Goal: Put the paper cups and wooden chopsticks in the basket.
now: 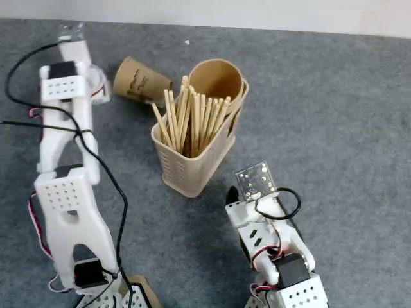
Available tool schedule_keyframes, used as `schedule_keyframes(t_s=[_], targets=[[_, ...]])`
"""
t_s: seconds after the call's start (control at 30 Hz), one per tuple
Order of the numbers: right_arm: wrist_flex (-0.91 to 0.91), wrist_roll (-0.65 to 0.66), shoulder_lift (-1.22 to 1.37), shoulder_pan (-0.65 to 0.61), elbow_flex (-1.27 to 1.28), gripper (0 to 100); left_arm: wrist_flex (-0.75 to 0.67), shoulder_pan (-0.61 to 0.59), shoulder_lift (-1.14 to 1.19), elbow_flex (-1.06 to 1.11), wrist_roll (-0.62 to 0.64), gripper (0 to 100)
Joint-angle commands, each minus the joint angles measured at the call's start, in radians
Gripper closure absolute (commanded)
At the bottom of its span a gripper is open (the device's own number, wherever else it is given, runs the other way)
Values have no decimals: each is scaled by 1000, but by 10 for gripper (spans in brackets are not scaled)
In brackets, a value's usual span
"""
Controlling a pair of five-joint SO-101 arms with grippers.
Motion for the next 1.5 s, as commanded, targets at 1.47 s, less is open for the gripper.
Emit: schedule_keyframes(t_s=[1.47], targets=[[5, -9, -15, 10, 137, 889, -23, 374, 308, -707, -114, 803]])
